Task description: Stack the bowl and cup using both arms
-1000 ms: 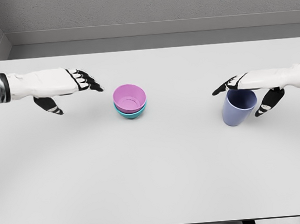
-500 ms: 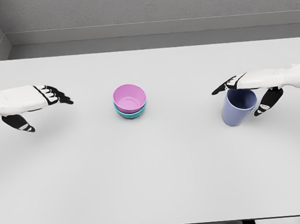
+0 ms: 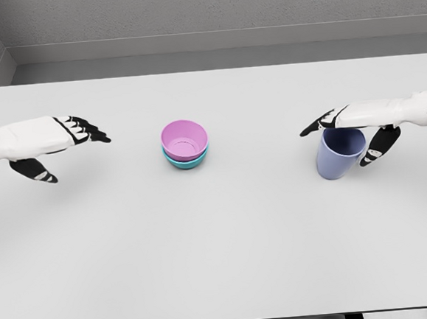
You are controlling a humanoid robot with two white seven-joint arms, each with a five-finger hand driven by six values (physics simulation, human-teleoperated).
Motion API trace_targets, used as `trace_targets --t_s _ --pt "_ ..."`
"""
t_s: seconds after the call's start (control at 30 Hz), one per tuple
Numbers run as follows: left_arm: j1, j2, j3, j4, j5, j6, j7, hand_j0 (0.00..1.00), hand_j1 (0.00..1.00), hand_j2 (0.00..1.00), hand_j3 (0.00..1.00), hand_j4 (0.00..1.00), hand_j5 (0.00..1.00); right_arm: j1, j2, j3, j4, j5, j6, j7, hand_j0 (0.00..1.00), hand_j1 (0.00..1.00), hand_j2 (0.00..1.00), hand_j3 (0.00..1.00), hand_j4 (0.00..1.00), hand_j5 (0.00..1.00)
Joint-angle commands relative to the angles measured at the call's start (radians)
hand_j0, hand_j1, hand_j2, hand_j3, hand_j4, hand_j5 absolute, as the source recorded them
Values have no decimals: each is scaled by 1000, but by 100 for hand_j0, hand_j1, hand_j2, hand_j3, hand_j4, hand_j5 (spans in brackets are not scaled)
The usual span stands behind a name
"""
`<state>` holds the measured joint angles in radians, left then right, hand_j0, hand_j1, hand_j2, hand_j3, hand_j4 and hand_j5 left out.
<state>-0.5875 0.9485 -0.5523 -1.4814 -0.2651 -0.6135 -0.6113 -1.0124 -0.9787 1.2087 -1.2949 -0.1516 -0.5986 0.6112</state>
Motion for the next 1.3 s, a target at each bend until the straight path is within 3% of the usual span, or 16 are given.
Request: trace_targets --t_s 0.0,0.9,1.17,1.27 --pt "0 -2 0 4 6 3 0 100 100 100 100 100 100 -2 5 6 2 -6 2 0 98 98 98 98 98 98" --pt "0 -17 -3 4 3 3 0 100 100 100 100 100 100 -8 5 5 12 -5 -4 0 84 84 84 84 84 84" --pt "0 -39 2 6 4 3 0 100 100 100 100 100 100 -18 5 5 8 -5 -7 0 78 78 78 78 78 78" --pt "-2 -88 2 6 9 3 0 100 100 100 100 100 100 -20 5 5 5 -5 -7 0 77 77 77 77 77 77"
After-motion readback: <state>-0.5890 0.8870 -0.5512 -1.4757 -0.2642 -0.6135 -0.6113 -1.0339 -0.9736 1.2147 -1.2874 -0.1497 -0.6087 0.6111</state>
